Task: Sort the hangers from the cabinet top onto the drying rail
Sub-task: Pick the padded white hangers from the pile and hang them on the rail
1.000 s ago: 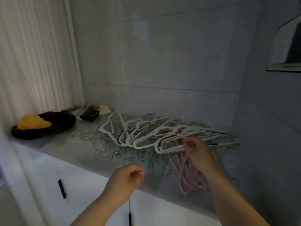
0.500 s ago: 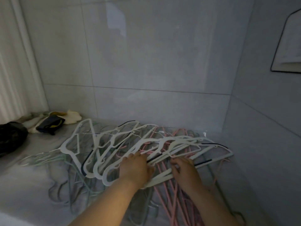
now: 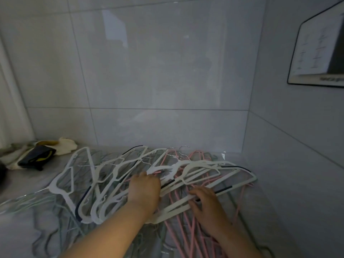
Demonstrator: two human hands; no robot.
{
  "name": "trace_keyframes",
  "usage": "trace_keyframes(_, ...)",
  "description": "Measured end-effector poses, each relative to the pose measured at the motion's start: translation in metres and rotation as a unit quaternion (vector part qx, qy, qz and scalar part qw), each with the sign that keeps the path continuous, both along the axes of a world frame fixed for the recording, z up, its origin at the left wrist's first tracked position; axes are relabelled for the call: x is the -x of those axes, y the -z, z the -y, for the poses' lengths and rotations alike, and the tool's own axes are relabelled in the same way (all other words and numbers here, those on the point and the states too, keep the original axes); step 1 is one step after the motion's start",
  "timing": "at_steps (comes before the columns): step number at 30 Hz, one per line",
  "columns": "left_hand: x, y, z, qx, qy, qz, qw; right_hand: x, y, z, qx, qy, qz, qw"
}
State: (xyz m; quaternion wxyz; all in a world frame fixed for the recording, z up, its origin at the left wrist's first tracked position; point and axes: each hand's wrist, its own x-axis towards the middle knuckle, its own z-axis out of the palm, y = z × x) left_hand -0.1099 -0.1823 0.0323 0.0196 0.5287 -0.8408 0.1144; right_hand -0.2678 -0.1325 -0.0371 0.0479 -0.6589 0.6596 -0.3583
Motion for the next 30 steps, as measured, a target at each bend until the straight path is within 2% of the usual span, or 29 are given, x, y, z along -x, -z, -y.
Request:
trace_keyframes(2, -0.003, -0.008, 0.001, -0.109, 0.003, -0.113, 0.988, 0.002, -0.001, -0.003, 0.009, 0.005, 0.018, 1.000)
trace_keyframes(4, -0.007, -0.017, 0.002, -0.229, 0.014, -0.273, 0.934, 0.005, -0.002, -0.006, 0.028, 0.009, 0.031, 0.999)
trace_keyframes(6, -0.008, -0.023, -0.002, -0.289, 0.031, -0.398, 0.870, 0.007, -0.005, -0.007, 0.047, 0.013, 0.037, 0.998)
trace_keyframes(7, -0.007, -0.026, -0.006, -0.307, 0.040, -0.434, 0.846, 0.008, -0.007, -0.008, 0.052, 0.017, 0.044, 0.998)
trace_keyframes(10, -0.002, -0.027, -0.018, -0.328, 0.054, -0.492, 0.805, 0.010, -0.012, -0.009, 0.075, 0.047, 0.072, 0.994)
trace_keyframes(12, -0.001, -0.026, -0.025, -0.319, 0.051, -0.543, 0.775, 0.010, -0.018, -0.013, 0.114, 0.108, 0.102, 0.982)
trace_keyframes(15, -0.001, -0.025, -0.037, -0.283, 0.055, -0.581, 0.761, 0.011, -0.030, -0.018, 0.168, 0.219, 0.225, 0.934)
trace_keyframes(18, -0.005, -0.031, -0.053, -0.240, 0.058, -0.618, 0.747, 0.017, -0.045, -0.021, 0.181, 0.251, 0.305, 0.901)
trace_keyframes(21, -0.021, -0.041, -0.070, -0.195, 0.055, -0.652, 0.730, 0.021, -0.058, -0.017, 0.181, 0.205, 0.338, 0.901)
trace_keyframes(23, -0.038, -0.046, -0.083, -0.152, 0.053, -0.666, 0.728, 0.014, -0.069, -0.015, 0.146, 0.120, 0.442, 0.877)
trace_keyframes(25, -0.056, -0.050, -0.098, -0.117, 0.050, -0.683, 0.720, -0.004, -0.084, -0.017, 0.103, 0.002, 0.594, 0.798)
trace_keyframes(27, -0.073, -0.054, -0.114, -0.092, 0.035, -0.700, 0.707, -0.024, -0.096, -0.026, 0.063, -0.103, 0.683, 0.720)
trace_keyframes(30, -0.101, -0.060, -0.141, -0.063, -0.003, -0.681, 0.730, -0.050, -0.112, -0.046, 0.043, -0.201, 0.687, 0.697)
